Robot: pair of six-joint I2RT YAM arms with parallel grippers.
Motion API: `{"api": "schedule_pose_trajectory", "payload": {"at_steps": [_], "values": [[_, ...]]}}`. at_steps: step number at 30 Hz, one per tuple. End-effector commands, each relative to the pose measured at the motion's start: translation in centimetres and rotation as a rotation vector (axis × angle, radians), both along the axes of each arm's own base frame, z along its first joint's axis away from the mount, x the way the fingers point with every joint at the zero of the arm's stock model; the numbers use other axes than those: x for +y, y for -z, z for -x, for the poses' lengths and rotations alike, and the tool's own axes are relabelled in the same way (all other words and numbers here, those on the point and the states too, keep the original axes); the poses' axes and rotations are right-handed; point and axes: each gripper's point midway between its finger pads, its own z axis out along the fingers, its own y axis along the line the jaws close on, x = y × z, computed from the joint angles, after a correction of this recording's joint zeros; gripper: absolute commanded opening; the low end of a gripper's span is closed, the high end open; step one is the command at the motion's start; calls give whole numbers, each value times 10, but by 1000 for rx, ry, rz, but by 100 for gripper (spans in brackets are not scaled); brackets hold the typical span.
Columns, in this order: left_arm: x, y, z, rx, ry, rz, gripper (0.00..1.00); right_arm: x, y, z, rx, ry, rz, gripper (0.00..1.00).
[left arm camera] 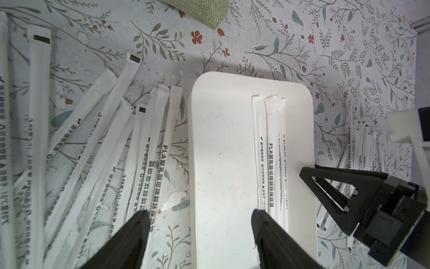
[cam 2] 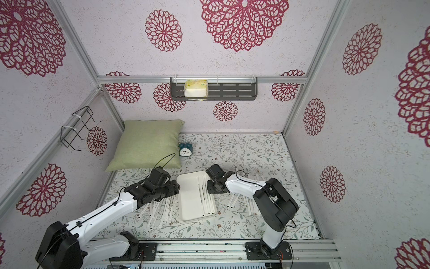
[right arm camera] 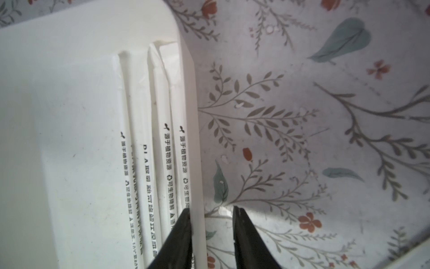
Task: Put the straws into the storage box
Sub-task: Adjust the storage box at the center of the board, then pick up the straw from the center of the board.
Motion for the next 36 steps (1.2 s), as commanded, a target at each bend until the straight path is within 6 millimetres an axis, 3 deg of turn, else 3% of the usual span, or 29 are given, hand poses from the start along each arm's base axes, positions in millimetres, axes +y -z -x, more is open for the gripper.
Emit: {"api": "schedule_pose_trajectory", "payload": {"at_steps": [1,6,10,14,19,22,36], "values": [[11,-4,-3,-8,-8,-34,76,-20,-8,-8,-39,41,18,33],[19,2,-3,12,0,-46,70,-25,-11,-10,-38,51,-1,33],[14,19,1,84,43,-71,54,-10,-46,-15,-67,52,-103,42],[-2,35,3,136,102,-96,42,-15,-74,-23,-131,75,-116,43],[3,59,7,226,113,-215,36,-25,-72,-20,-140,90,-98,43],[10,64,7,245,98,-262,35,-27,-71,-17,-141,102,-111,43],[4,90,2,289,122,-281,22,-31,-69,-17,-152,114,-110,42]]}}
